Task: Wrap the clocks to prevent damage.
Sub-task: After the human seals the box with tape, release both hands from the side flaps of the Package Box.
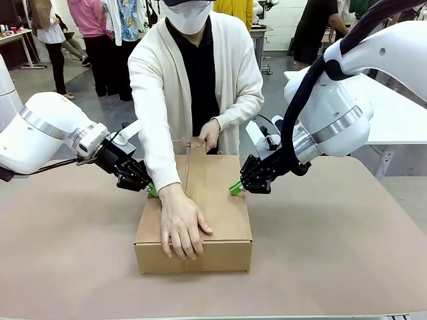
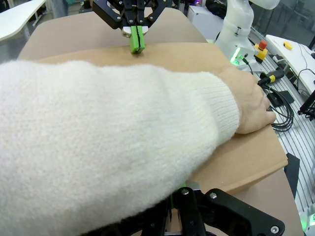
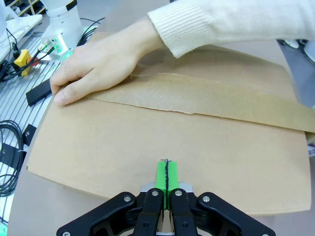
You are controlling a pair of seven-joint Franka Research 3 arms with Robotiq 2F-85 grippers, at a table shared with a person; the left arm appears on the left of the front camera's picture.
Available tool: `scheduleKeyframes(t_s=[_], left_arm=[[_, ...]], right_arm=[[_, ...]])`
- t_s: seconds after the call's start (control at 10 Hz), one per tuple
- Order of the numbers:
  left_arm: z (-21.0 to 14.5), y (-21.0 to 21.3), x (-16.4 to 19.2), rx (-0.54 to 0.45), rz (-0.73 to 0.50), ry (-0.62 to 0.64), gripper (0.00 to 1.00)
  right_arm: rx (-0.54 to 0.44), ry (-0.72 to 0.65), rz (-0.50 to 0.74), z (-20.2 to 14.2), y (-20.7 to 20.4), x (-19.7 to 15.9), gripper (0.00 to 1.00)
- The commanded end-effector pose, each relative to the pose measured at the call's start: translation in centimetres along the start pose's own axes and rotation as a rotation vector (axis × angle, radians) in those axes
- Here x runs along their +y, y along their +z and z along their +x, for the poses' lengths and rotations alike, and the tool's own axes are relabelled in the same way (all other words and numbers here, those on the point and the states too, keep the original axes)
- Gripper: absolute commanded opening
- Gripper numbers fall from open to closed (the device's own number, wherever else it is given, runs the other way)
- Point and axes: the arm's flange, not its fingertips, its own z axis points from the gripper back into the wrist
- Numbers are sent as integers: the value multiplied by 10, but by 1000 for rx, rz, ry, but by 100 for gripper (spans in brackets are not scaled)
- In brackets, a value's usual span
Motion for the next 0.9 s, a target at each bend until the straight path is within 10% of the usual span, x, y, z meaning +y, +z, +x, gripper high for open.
scheduleKeyframes(t_s=[0.0,0.8], left_arm=[[-2,-1,0,5,3,1,0],[-2,-1,0,5,3,1,0]], right_arm=[[14,-14,-3,-1,-2,0,1],[14,-14,-3,-1,-2,0,1]])
